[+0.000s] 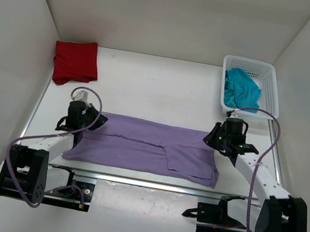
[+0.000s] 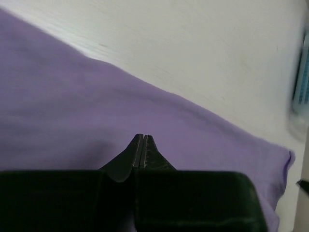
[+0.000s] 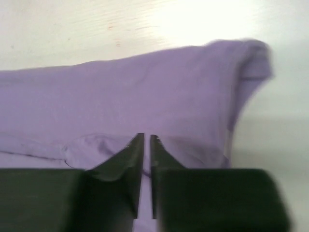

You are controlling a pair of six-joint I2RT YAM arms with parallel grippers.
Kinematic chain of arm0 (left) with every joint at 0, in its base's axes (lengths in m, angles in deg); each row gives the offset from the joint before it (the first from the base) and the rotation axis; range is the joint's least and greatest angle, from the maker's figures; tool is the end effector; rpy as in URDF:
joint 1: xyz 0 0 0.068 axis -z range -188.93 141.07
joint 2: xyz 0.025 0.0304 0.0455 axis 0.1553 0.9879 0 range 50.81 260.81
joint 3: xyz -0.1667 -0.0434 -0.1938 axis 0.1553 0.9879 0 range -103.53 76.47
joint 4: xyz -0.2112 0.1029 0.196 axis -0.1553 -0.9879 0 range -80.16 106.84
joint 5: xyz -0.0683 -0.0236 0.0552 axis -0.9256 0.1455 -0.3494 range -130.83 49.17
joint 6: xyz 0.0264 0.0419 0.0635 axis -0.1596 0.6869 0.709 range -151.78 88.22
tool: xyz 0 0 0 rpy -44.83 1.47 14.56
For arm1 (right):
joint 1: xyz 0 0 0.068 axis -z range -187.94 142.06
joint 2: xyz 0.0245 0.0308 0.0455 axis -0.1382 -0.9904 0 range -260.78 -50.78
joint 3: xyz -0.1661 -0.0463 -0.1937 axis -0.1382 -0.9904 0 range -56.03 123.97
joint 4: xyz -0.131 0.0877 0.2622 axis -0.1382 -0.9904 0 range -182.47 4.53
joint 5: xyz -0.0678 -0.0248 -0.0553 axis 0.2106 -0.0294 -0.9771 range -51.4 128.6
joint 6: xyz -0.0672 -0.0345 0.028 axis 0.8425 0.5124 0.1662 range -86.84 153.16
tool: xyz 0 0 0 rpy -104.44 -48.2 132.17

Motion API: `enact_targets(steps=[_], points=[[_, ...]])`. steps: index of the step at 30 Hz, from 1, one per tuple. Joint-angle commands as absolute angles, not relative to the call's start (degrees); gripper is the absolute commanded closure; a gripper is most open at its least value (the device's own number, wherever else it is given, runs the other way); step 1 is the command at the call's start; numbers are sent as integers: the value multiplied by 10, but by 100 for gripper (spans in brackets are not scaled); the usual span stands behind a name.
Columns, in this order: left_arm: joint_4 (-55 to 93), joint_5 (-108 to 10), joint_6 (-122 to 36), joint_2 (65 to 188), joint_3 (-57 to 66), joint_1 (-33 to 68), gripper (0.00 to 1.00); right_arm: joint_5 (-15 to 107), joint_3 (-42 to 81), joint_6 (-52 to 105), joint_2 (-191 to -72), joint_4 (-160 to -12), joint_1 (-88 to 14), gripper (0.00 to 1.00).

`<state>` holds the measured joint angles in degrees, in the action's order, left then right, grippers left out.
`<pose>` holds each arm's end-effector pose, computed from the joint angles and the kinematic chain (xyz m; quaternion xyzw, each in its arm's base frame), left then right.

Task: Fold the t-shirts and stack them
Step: Rotate the tshirt 90 degrees

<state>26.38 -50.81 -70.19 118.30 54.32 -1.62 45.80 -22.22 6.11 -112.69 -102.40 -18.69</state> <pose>0.2839 -0.0485 0.0955 -0.1995 0.8650 -0.2477 0.3881 0.2826 0.0624 0.1482 0.1070 0.9163 0.1785 0.3423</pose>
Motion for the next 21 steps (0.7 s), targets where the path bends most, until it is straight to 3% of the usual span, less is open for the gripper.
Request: enact_targets(steps=[1,4,9,11,13,16,20,21], points=[[369,-563,-783,1168,606,-105,97,489,-224,34,-1185,-887,-243,96],[319,-525,-765,1173,606,-114,99,476,-212,21,-1259,-873,-281,100],[389,-595,-812,1206,667,-173,98,476,-161,20,-1403,-858,-305,100],[365,-581,-786,1190,647,-144,94,484,-116,26,-1458,-857,-304,100],[333,-569,-758,1164,618,-105,82,491,-46,35,-1515,-869,-297,100],[269,-560,-716,1127,551,-24,66,500,120,60,-1629,-938,-284,100],[201,-657,-683,1157,491,6,59,523,493,95,-1851,-1060,-275,99],[177,-647,-681,1157,480,23,59,527,647,106,-1933,-1123,-274,100]])
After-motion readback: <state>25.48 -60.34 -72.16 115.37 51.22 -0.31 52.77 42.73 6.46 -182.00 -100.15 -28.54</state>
